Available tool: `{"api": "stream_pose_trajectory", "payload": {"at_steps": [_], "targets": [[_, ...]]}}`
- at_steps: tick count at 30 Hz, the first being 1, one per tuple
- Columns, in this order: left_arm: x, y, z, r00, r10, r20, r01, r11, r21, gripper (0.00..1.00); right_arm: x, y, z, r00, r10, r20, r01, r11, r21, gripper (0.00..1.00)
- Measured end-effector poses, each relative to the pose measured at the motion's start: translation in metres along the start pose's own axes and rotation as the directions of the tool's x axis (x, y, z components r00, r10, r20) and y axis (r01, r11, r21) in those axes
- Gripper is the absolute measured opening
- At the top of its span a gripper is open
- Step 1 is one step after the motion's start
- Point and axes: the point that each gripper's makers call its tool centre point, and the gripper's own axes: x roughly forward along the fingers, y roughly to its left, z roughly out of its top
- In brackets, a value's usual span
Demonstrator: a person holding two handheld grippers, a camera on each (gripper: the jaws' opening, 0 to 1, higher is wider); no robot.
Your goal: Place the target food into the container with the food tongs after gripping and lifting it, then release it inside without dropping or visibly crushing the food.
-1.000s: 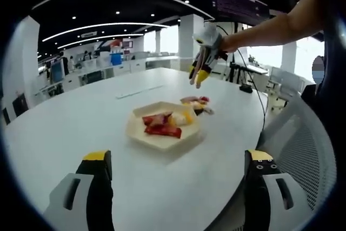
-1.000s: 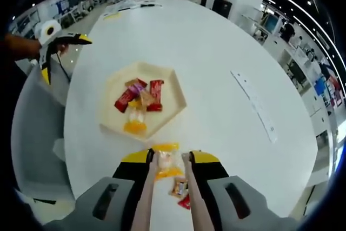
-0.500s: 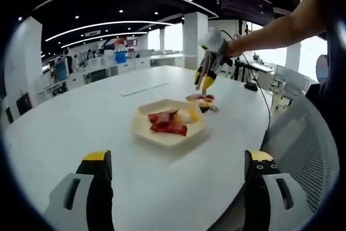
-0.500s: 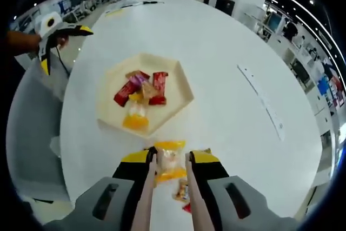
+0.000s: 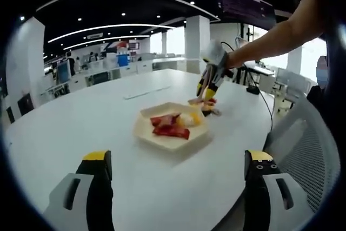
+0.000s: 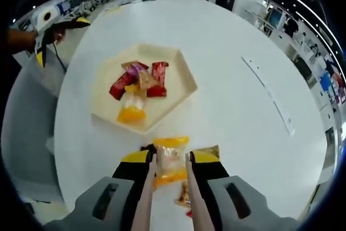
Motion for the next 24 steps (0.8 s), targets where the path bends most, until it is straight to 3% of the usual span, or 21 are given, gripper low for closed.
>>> {"api": "stream_pose_trajectory", "payload": {"at_steps": [9,24], "targets": [[0.001,0.002,-0.003,1.0,0.006,-0.01,-0.006,1.0,-0.004,0.98,0.017,0.002,-0.006,1.0,0.006,0.003,-0.006,1.0,0.008,0.27],[0.002,0.001,-0.004,1.0,0.001,-0.019,-0.001,1.0,-0.001,0.97,0.02,-0.001,-0.01,1.0,-0.009,-0.011,0.01,0.998,0.059,0.23]]}}
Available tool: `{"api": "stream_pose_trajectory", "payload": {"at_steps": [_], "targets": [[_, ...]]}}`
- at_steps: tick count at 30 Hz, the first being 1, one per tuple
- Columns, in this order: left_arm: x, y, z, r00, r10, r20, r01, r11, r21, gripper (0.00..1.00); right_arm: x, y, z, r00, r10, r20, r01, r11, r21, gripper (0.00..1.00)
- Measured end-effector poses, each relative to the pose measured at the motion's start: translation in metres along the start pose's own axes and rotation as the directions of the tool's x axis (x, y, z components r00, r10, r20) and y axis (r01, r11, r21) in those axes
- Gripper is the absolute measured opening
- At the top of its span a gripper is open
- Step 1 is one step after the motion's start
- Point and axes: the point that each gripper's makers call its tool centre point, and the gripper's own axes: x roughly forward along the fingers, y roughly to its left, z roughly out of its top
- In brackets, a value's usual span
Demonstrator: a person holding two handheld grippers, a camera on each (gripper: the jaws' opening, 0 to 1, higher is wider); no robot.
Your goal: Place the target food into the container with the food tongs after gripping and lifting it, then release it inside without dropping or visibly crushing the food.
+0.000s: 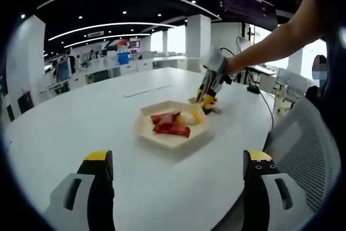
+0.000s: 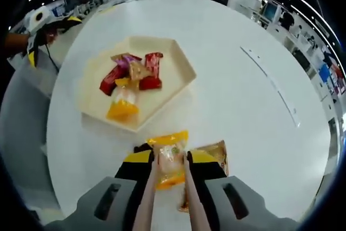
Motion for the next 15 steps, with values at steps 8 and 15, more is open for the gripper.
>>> {"api": "stream_pose_trajectory", "payload": {"at_steps": [8,15], "targets": [[0.0004,-0.0013,-0.0003,1.0,-0.007,-0.001,0.007,1.0,0.005,0.96,0.0006,-0.0018,-0.0013,1.0,-0.004,-0.002,0.004,1.0,0.026,0.23],[0.0006,-0.0023,-0.0007,1.0,-0.013,-0.001,0.013,1.0,0.009,0.96,0.0013,-0.0012,-0.0013,1.0,-0.007,-0.018,0.008,0.999,0.045,0.23]]}}
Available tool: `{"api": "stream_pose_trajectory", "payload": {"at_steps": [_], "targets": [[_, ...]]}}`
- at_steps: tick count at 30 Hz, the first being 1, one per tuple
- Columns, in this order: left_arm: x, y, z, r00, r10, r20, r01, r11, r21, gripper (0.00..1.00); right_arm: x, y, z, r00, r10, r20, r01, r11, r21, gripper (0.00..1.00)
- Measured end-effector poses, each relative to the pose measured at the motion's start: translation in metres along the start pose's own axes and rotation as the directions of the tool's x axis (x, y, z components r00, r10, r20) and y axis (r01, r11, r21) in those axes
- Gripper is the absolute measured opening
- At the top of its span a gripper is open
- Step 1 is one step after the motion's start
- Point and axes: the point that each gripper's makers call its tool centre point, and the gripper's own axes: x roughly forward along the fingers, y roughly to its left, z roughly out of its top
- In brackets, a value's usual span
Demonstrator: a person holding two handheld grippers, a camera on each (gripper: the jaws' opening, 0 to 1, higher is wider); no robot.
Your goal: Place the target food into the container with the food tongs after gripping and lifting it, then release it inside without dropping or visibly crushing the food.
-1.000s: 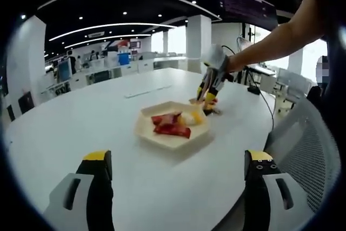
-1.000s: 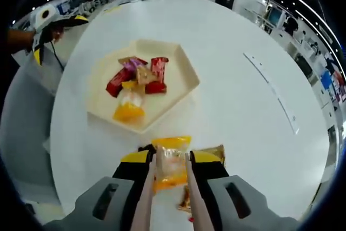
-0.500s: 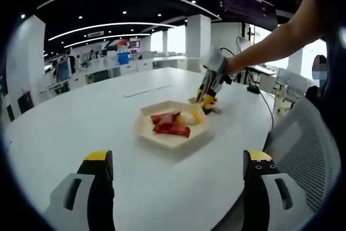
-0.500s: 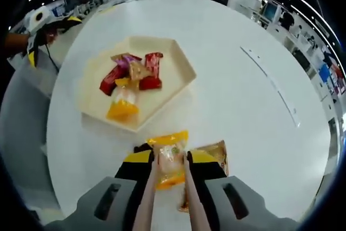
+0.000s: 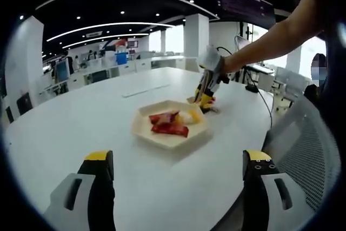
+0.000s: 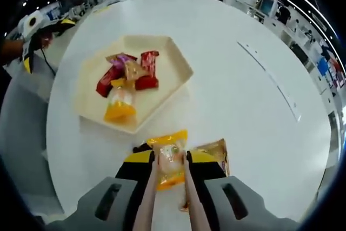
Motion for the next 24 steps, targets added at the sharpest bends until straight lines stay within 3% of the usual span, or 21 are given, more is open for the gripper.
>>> {"api": "stream_pose_trajectory", "payload": {"at_steps": [16,20,24], "targets": [[0.0,0.0,0.001,1.0,0.001,0.004,-0.001,1.0,0.005,0.95,0.0,-0.001,0.001,1.0,-0.025,-0.013,0.025,1.0,0.005,0.22],[-0.001,0.001,0.001,1.0,0.006,0.003,-0.006,1.0,0.002,0.95,-0.001,-0.003,0.004,0.999,-0.026,0.028,0.023,0.994,0.105,0.22],[-0.001,0.0,-0.001,1.0,0.008,-0.006,-0.008,1.0,0.024,0.94,-0.008,0.004,0.011,0.999,-0.019,0.04,0.015,0.995,0.103,0.21]]}}
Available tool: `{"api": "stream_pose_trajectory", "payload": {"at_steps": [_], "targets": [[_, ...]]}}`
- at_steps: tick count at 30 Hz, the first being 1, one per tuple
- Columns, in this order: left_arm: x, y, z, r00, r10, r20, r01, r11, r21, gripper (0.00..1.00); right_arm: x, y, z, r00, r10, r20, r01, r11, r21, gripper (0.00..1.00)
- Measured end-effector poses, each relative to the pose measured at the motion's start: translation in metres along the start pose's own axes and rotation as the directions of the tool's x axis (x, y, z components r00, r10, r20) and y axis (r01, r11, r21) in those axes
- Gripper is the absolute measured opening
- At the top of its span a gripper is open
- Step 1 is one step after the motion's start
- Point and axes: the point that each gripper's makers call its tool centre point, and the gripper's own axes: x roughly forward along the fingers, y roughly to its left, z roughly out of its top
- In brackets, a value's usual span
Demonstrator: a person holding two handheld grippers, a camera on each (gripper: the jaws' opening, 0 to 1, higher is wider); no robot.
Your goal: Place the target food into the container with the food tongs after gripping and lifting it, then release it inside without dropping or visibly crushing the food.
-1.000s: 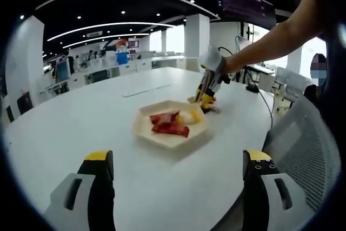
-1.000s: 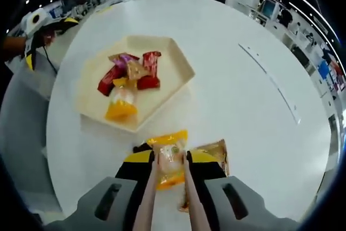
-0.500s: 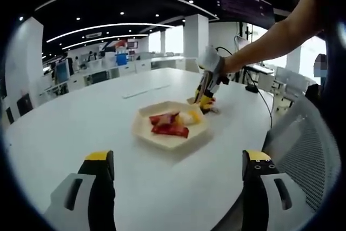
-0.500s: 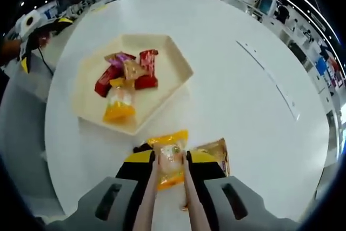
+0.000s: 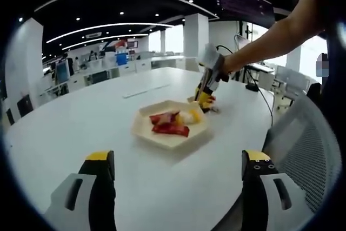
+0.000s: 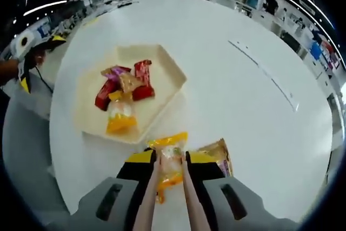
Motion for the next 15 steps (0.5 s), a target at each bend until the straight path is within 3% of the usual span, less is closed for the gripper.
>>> {"api": "stream_pose_trajectory", "payload": {"at_steps": [8,15], "targets": [[0.0,-0.002,0.001,1.0,-0.011,0.007,0.011,1.0,0.005,0.94,-0.015,-0.002,0.017,1.0,-0.02,0.003,0.02,1.0,-0.016,0.2],[-0.002,0.002,0.004,1.0,0.007,0.019,-0.007,1.0,0.002,0.94,-0.025,-0.006,0.015,0.999,-0.018,-0.029,0.016,0.998,-0.059,0.2]]}}
